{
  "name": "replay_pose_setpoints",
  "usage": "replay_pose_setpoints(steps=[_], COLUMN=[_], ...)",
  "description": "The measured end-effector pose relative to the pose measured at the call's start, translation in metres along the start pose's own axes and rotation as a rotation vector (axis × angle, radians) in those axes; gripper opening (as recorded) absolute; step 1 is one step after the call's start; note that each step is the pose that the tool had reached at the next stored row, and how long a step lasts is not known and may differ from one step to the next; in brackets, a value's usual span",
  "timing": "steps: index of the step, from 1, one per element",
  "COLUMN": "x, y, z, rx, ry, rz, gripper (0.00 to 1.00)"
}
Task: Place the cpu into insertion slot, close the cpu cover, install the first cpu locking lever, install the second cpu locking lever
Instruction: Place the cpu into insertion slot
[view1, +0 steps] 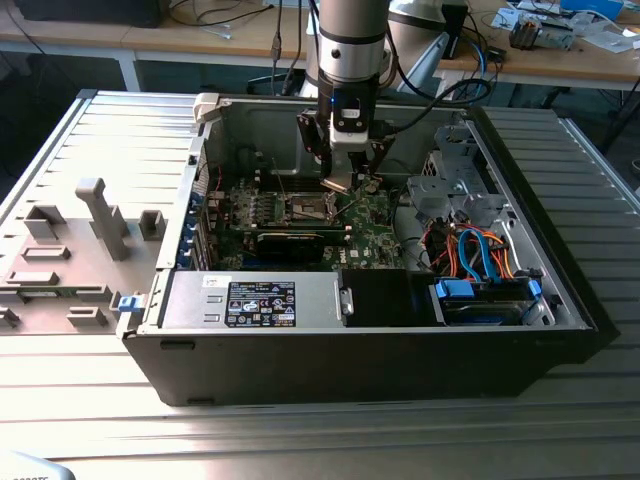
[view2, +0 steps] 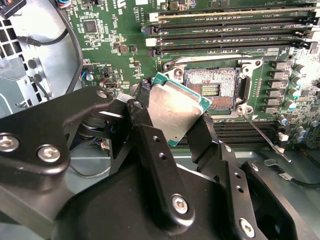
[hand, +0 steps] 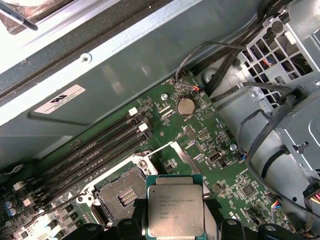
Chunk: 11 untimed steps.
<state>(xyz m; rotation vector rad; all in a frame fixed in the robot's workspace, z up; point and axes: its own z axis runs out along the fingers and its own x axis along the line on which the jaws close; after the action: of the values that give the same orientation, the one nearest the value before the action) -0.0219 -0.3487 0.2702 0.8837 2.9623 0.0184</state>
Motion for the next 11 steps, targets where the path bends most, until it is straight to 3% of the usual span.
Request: replay_pose_setpoints(steps=[11], x=[0.0000], y=[0.0000], z=[0.0001], rx=[0.0006], ry=[-0.0004], rz=[0.013], gripper=[0.54])
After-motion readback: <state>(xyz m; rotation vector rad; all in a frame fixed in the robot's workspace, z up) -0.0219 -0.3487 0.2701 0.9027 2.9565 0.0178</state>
